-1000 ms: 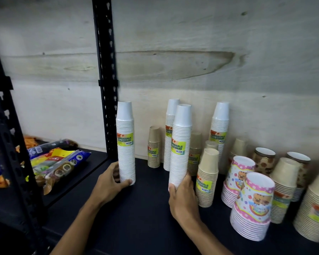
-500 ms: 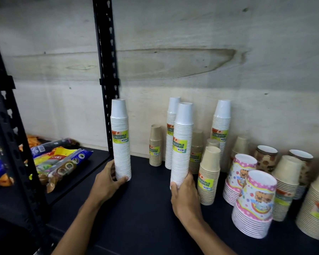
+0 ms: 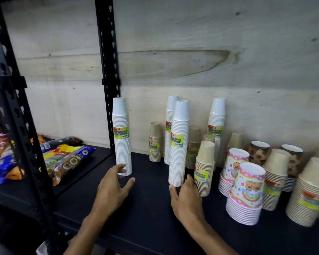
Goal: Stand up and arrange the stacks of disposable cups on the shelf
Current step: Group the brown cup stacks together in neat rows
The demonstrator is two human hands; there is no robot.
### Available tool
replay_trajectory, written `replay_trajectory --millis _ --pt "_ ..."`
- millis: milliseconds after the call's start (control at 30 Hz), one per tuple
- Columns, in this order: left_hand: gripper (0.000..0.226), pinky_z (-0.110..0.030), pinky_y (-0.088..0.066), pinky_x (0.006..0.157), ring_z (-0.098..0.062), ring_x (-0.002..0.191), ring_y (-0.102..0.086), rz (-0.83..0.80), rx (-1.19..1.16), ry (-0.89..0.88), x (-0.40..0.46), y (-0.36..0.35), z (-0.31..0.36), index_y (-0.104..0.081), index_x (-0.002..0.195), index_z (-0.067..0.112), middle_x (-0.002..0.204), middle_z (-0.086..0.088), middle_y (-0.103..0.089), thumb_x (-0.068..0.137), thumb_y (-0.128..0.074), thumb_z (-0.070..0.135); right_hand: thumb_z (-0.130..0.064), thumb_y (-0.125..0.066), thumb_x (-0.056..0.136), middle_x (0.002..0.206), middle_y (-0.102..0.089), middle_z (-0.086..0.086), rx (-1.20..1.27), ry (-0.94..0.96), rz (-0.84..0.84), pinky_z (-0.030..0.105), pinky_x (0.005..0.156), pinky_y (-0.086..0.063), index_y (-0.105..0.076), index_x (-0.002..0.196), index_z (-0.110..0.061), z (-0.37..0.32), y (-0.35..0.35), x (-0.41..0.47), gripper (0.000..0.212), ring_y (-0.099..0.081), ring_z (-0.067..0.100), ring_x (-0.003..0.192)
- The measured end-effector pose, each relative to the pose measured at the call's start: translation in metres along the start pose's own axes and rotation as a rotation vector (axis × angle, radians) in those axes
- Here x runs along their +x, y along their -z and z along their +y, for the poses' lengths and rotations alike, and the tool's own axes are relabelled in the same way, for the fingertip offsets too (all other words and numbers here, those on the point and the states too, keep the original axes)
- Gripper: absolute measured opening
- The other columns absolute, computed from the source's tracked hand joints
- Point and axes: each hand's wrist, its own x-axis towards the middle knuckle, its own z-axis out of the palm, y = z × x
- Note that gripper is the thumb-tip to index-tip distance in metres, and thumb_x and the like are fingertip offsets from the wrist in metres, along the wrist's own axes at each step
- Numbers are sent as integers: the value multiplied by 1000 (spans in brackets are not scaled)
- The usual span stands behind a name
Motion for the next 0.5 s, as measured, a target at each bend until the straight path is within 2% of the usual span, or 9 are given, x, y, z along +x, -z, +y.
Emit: replay_trajectory --millis 133,200,333,500 --pt "54 -17 -48 80 -3 99 -59 -37 -92 -49 7 -9 36 -53 131 25 112 13 -62 83 -75 35 -39 -54 97 128 -54 -5 -10 82 0 21 94 -38 -44 131 -19 8 9 -11 41 -52 13 120" --pt "55 -19 -50 83 -4 101 -59 -38 -114 -75 21 -14 53 -53 132 22 116 10 -63 83 -74 36 -42 -51 98 121 -50 -9 -88 172 -44 19 92 -37 -49 121 -23 15 13 -18 30 -50 10 117" --pt "63 -36 -53 94 -15 112 -60 -25 -106 -112 60 -25 78 -47 139 14 135 1 -57 86 -71 38 -48 -43 99 127 -47 -10 -195 345 -162 21 104 -34 -49 125 -26 24 20 -24 35 -43 9 123" --pt "74 -44 -43 107 -27 133 -47 20 -90 -67 106 -43 103 -33 148 9 150 -9 -42 87 -66 36 -56 -39 96 132 -43 -12 -216 438 -253 23 110 -30 -47 131 -30 35 31 -18 45 -38 8 126"
